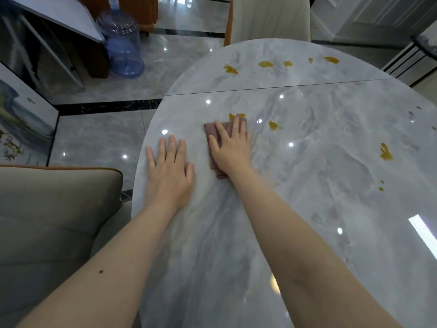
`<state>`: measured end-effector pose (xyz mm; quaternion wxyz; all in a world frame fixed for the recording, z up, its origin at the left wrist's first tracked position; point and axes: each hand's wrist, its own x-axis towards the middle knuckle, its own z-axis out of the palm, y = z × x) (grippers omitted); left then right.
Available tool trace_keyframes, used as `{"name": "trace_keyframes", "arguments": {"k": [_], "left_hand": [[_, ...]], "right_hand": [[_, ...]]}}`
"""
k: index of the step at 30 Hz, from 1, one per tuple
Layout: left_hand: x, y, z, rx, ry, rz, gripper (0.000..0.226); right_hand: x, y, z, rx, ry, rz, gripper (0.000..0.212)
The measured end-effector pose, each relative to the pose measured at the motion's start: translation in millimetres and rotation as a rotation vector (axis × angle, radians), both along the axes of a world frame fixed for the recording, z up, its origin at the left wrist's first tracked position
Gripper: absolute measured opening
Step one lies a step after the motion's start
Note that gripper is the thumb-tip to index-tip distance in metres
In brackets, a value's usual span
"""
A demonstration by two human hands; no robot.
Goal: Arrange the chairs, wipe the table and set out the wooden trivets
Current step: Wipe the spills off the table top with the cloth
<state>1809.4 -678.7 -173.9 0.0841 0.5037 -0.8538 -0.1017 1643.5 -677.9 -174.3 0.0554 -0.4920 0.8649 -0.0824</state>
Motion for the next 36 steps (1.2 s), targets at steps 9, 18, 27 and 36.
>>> {"name": "trace_keyframes", "arguments": {"k": [9,18,27,36], "left_hand": [[1,1,1,0.002,0.002,0.003,0.058],[3,-1,-1,-0.009,0.108,0.013,0.055],[13,4,7,0.021,0.099,0.01,0.052],[55,53,6,0.057,-0.018,0.117,0.056]], "right_hand": [[-8,91,1,-0.03,0.022,0.242,0.057],[26,34,0,-0.06,-0.003,0.338,0.05],[11,34,3,0.015,0.011,0.19,0.05],[40,109,5,-0.03,-0.016,0.422,0.059]]}}
